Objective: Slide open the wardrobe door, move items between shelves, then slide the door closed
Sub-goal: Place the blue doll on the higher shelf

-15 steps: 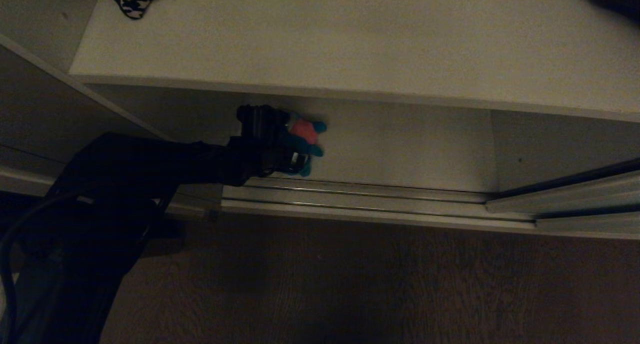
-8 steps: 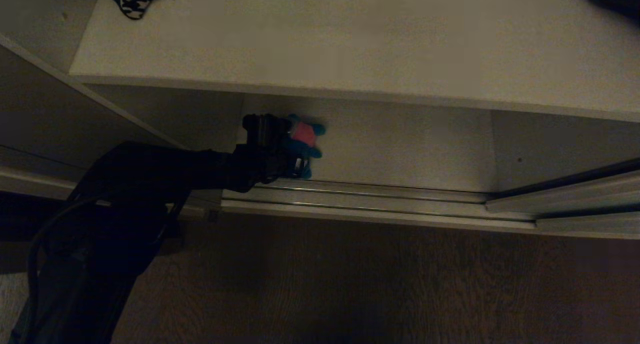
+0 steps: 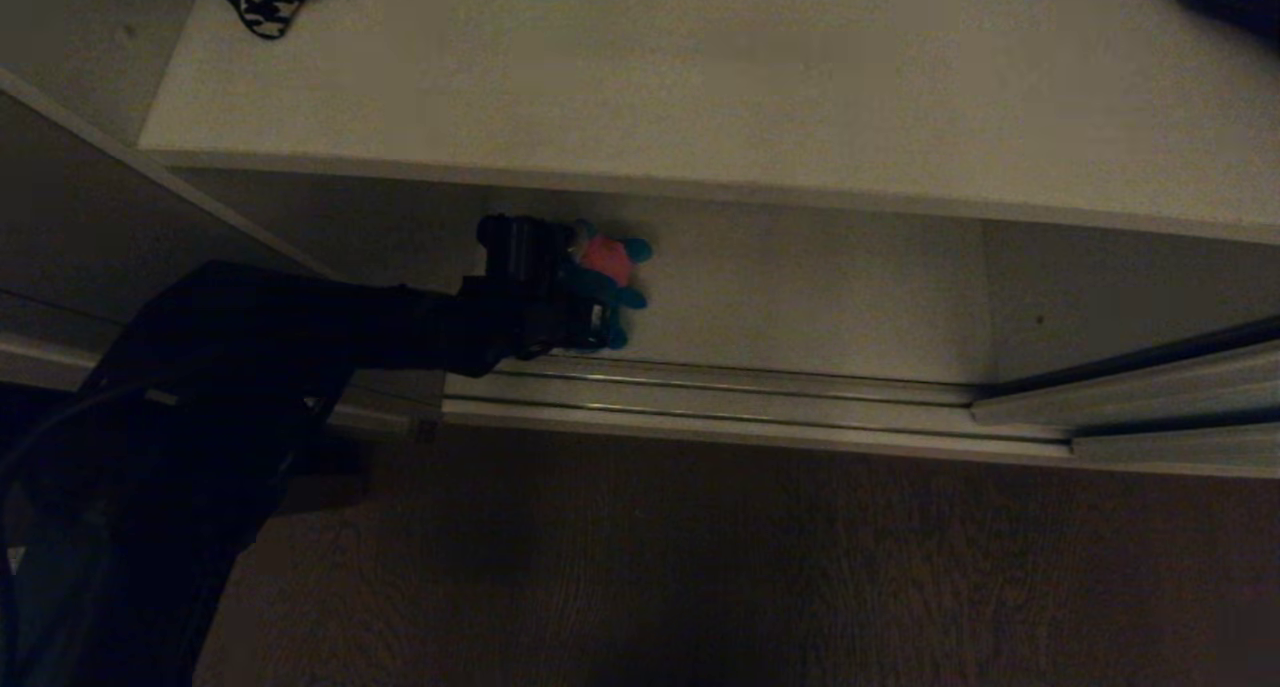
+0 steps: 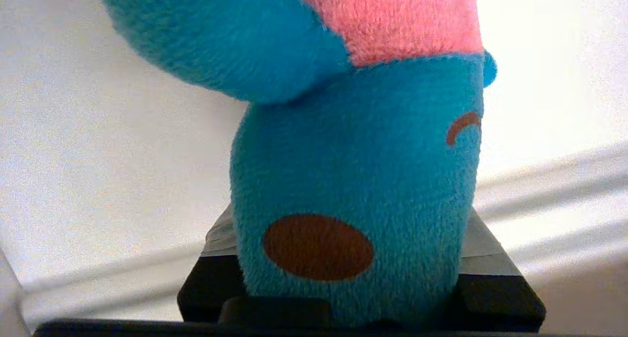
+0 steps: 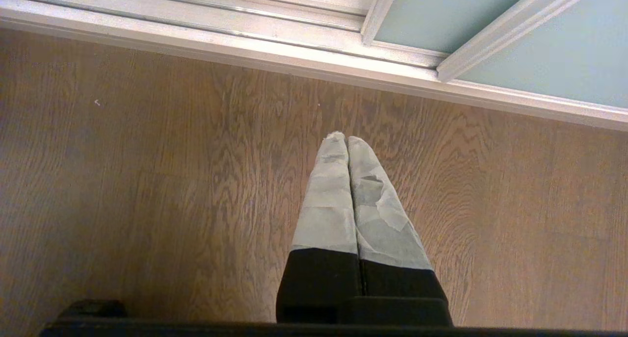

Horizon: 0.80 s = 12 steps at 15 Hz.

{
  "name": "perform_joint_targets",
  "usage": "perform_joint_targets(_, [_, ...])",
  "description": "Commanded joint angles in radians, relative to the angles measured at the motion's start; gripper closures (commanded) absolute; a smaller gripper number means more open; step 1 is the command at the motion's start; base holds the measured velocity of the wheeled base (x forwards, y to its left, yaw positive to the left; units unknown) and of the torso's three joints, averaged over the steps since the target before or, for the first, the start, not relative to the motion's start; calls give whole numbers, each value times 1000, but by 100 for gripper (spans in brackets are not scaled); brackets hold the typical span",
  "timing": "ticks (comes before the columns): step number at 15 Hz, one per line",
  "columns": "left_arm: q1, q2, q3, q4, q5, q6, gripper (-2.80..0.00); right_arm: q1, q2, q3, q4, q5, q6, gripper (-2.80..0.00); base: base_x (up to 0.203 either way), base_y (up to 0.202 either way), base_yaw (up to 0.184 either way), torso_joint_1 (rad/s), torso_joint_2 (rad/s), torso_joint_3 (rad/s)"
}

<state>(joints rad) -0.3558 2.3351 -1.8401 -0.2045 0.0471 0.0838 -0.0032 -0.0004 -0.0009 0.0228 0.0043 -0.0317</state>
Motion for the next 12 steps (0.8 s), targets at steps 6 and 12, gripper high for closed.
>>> perform_joint_targets(6, [-116, -368, 450, 3, -2, -87, 0, 0, -1, 0, 0, 0, -1, 0, 0, 0, 0, 0, 0, 0])
perform_joint_targets(12, [-244, -769, 843, 40, 3, -157, 0, 0, -1, -1, 0, 0, -1, 0, 0, 0, 0, 0, 0, 0])
